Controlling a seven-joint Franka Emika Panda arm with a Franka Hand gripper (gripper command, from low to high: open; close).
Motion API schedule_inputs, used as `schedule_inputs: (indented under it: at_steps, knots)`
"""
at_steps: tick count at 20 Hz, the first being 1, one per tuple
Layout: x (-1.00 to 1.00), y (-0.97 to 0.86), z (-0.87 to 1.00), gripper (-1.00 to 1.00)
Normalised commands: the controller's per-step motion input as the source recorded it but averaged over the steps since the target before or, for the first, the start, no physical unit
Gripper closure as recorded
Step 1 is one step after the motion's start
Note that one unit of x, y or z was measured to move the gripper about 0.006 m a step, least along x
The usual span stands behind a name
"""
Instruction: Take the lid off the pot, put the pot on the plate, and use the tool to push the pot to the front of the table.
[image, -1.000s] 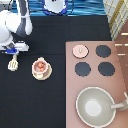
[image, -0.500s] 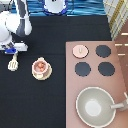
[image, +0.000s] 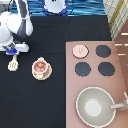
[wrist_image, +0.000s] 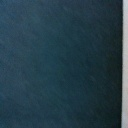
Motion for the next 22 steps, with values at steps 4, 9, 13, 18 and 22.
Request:
schedule_inputs:
  at_steps: [4, 9, 13, 18, 22]
  knots:
    - [-0.3, 0.58, 0.86, 1.0]
    - [-0.44, 0.46, 0.7, 1.0]
    - [-0.52, 0.4, 0.58, 1.0]
    - [-0.53, 0.4, 0.54, 1.0]
    - [-0.45, 0.47, 0.49, 1.0]
